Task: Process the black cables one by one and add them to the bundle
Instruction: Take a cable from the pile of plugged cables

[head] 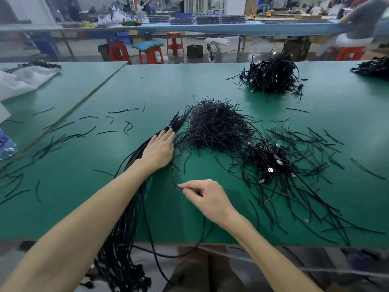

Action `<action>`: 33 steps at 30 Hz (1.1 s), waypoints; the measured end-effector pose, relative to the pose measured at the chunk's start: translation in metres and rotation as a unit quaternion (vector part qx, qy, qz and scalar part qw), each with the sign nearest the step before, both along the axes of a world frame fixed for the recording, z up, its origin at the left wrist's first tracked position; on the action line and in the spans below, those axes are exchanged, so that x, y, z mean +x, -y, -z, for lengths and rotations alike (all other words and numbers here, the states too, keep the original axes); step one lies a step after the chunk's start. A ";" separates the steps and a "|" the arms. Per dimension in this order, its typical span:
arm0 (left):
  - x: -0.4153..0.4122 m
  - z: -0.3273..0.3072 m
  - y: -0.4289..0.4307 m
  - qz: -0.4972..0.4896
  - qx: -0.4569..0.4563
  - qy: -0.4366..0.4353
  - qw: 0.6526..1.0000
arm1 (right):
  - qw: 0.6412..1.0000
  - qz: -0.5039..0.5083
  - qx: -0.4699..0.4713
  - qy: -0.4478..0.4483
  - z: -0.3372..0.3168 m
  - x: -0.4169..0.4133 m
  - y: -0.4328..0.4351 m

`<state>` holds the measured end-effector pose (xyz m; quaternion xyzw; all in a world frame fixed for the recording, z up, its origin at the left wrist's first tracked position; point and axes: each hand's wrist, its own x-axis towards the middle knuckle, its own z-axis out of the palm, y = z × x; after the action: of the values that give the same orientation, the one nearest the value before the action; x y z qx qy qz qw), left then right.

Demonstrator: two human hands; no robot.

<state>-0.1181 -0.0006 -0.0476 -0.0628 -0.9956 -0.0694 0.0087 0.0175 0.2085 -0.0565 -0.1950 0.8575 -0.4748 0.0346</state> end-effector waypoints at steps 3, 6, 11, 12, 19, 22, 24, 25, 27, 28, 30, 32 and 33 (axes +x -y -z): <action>-0.014 0.001 -0.001 -0.016 0.030 0.015 0.999 | 1.000 -0.013 -0.003 0.011 -0.001 -0.001 -0.004; -0.019 0.003 0.003 -0.026 0.040 0.015 0.999 | 1.000 -0.023 -0.003 0.017 -0.002 0.000 -0.006; -0.021 0.004 0.006 -0.045 0.054 -0.001 0.998 | 0.999 -0.024 -0.012 0.024 -0.004 0.001 -0.007; -0.021 0.004 0.007 -0.048 0.058 -0.002 0.997 | 0.999 -0.025 -0.007 0.023 -0.004 0.001 -0.007; -0.025 0.001 0.019 -0.082 0.079 -0.008 0.993 | 0.999 -0.033 0.000 0.019 -0.006 0.003 -0.007; -0.026 0.000 0.026 -0.103 0.095 -0.011 0.990 | 0.999 -0.038 -0.009 0.025 -0.005 0.004 -0.007; -0.028 -0.001 0.033 -0.116 0.106 -0.012 0.987 | 0.998 -0.048 -0.016 0.031 -0.004 0.005 -0.008; -0.028 -0.002 0.037 -0.125 0.111 -0.012 0.986 | 0.998 -0.053 -0.022 0.034 -0.004 0.005 -0.008; -0.027 -0.002 0.045 -0.137 0.116 -0.015 0.984 | 0.997 -0.053 -0.042 0.044 -0.004 0.004 -0.008; -0.026 -0.002 0.047 -0.139 0.116 -0.018 0.983 | 0.996 -0.049 -0.056 0.049 -0.004 0.004 -0.008; -0.023 -0.002 0.049 -0.143 0.114 -0.024 0.983 | 0.993 -0.038 -0.093 0.058 -0.004 0.002 -0.007; -0.021 -0.002 0.048 -0.151 0.119 -0.031 0.981 | 0.988 -0.024 -0.135 0.064 -0.004 0.000 -0.006; -0.020 -0.001 0.047 -0.156 0.124 -0.036 0.979 | 0.986 -0.011 -0.156 0.065 -0.004 0.000 -0.007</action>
<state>-0.1380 -0.0481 -0.0463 0.0922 -0.9758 -0.1879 0.0628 0.0174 0.2153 -0.0524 -0.1760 0.7665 -0.6142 0.0648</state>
